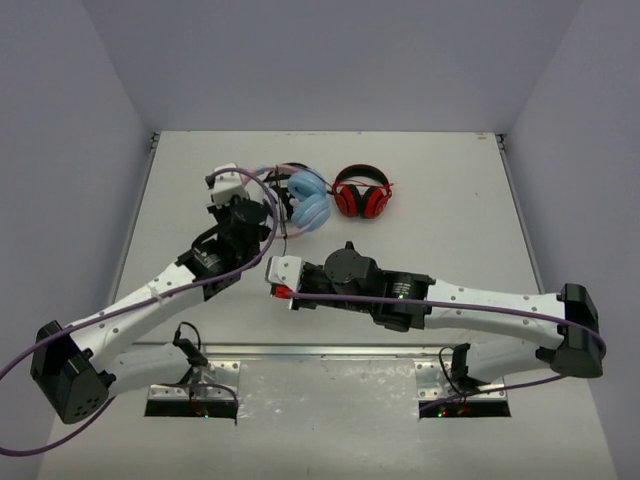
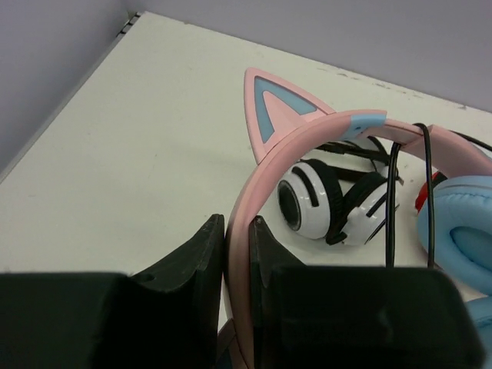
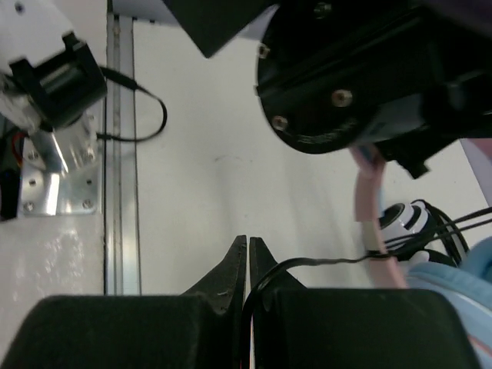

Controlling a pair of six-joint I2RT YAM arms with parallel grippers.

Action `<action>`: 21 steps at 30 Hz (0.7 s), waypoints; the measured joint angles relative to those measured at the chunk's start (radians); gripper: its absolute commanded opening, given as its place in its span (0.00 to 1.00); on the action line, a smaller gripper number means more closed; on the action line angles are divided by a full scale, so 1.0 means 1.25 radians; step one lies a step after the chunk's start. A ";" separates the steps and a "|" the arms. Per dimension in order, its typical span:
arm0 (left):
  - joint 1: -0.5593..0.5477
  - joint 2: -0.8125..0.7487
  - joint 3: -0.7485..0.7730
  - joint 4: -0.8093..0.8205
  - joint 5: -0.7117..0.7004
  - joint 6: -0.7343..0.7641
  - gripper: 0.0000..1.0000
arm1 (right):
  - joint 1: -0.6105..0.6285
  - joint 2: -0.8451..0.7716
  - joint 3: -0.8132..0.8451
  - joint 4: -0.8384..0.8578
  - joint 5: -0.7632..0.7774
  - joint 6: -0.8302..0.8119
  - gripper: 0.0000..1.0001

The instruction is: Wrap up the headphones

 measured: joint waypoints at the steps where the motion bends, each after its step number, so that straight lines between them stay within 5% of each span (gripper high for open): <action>1: -0.005 -0.013 -0.036 0.001 0.002 -0.010 0.00 | -0.007 0.000 0.005 -0.023 -0.008 -0.021 0.01; 8: -0.064 -0.085 -0.267 0.128 0.076 -0.006 0.00 | -0.056 -0.002 0.062 -0.243 -0.091 -0.191 0.01; 21: -0.078 -0.180 -0.446 0.303 0.454 0.095 0.00 | -0.183 -0.015 0.039 -0.349 -0.121 -0.284 0.01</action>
